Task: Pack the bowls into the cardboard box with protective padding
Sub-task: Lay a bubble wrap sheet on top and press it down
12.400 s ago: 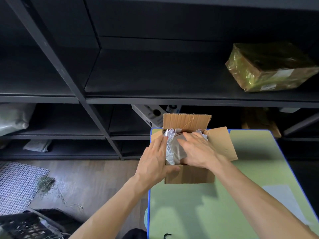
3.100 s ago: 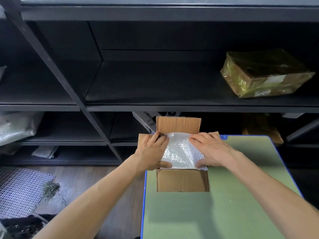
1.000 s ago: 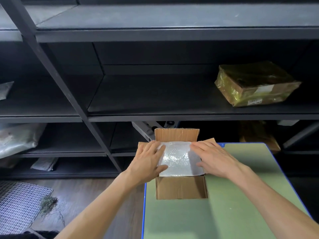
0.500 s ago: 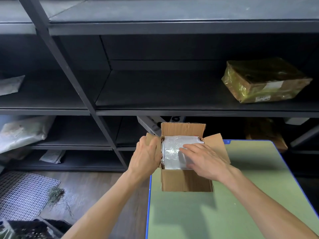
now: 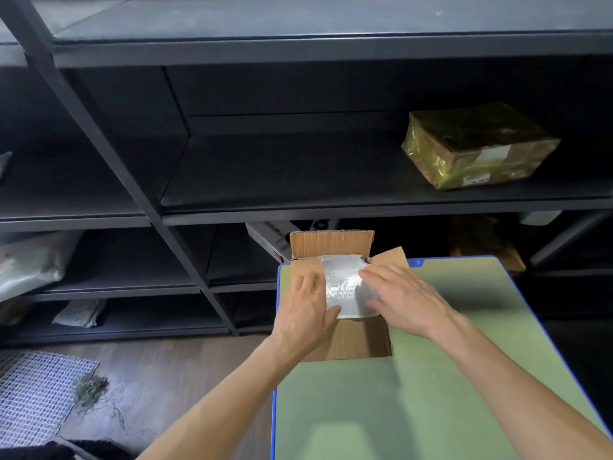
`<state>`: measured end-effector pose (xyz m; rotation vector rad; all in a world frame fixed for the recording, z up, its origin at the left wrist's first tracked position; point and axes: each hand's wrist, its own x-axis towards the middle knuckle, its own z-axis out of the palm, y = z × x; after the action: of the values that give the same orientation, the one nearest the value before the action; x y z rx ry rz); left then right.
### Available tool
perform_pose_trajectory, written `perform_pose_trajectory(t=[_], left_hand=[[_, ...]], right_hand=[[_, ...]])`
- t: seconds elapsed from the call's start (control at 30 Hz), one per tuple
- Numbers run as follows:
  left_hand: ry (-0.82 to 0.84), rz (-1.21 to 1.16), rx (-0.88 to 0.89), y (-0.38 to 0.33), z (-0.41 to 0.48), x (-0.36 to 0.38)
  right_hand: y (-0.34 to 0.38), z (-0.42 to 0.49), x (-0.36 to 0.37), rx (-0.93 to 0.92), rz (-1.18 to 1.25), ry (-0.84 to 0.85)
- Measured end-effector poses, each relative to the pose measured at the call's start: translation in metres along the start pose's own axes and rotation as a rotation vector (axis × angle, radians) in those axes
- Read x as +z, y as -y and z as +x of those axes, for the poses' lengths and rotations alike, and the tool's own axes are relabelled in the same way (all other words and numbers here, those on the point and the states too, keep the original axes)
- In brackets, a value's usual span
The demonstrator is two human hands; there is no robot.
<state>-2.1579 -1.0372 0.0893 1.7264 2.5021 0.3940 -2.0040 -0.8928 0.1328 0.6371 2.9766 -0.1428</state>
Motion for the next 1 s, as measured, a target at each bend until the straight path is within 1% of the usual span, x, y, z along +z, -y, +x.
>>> perform_pose_trajectory(t=[0.13, 0.27, 0.33, 0.53, 0.63, 0.73, 0.8, 0.9, 1.0], left_hand=[[-0.026, 0.059, 0.056, -0.002, -0.004, 0.01], [0.021, 0.002, 0.032, 0.011, -0.002, 0.02], [0.013, -0.005, 0.021, 0.014, -0.002, 0.022], [-0.097, -0.118, -0.003, 0.015, -0.002, 0.006], [-0.146, -0.135, -0.003, 0.018, -0.001, 0.0], [-0.168, -0.158, -0.02, 0.019, 0.002, -0.004], [-0.167, -0.175, -0.029, 0.018, 0.003, -0.006], [-0.146, -0.187, -0.031, 0.018, 0.004, -0.008], [-0.119, -0.183, -0.029, 0.018, 0.004, -0.008]], right_hand=[[-0.011, -0.011, 0.006, 0.022, 0.001, -0.013], [-0.014, -0.017, 0.012, 0.03, 0.027, -0.045], [-0.013, -0.018, 0.013, 0.027, 0.029, -0.054], [-0.017, -0.022, 0.001, 0.045, 0.019, -0.095], [-0.02, -0.027, -0.009, 0.129, 0.031, -0.093], [-0.022, -0.029, -0.013, 0.248, 0.029, -0.015], [-0.021, -0.03, -0.015, 0.271, 0.057, 0.021], [-0.016, -0.028, -0.014, 0.225, 0.151, -0.03], [-0.008, -0.02, -0.012, 0.183, 0.177, -0.122]])
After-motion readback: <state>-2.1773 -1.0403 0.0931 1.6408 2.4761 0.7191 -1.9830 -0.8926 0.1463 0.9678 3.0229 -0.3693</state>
